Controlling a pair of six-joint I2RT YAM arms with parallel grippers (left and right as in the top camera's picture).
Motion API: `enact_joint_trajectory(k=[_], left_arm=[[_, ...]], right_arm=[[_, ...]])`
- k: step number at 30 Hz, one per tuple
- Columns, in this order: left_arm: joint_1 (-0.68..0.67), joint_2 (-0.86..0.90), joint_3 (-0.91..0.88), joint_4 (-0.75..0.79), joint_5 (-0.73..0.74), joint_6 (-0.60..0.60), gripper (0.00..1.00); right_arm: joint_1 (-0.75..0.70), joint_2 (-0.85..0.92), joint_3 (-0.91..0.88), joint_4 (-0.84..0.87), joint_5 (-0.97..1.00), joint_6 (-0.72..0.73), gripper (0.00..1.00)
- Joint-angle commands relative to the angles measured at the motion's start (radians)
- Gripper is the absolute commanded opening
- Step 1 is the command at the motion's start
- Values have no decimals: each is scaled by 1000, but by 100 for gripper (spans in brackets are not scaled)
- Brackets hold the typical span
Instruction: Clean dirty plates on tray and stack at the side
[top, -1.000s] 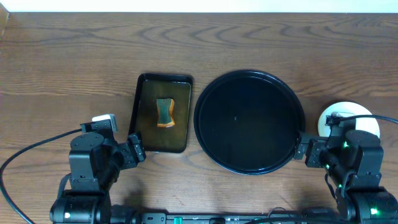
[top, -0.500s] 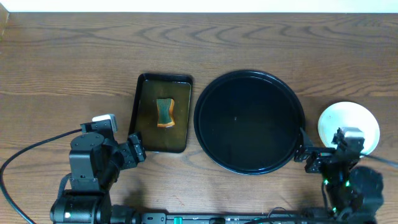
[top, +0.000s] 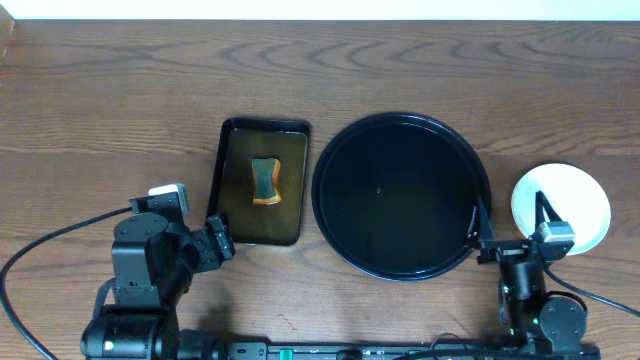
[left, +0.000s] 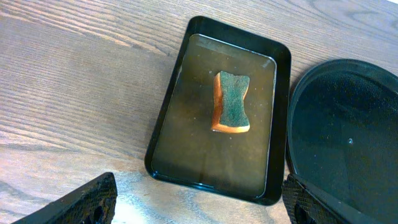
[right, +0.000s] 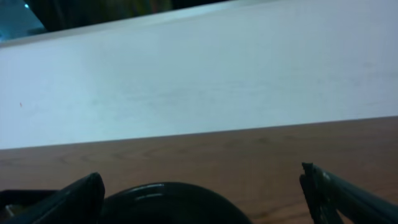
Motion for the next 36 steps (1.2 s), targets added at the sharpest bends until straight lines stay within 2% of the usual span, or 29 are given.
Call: enact_joint_trajectory(k=[1,4,8,36], left_arm=[[-2,-2,-5,1,-12,20,86],[-2,-2,-5,1,-12,20,86],[-2,-2,-5,1,-12,20,86],[-2,-2,-5,1,-12,20,86]], right_arm=[[7,-12,-69,66,10,0,99],[19,-12,-66,23,17,-59,99],[25,-12,-66,-142,5,-92,99],[25,-11,-66,-136,6,-92,99]])
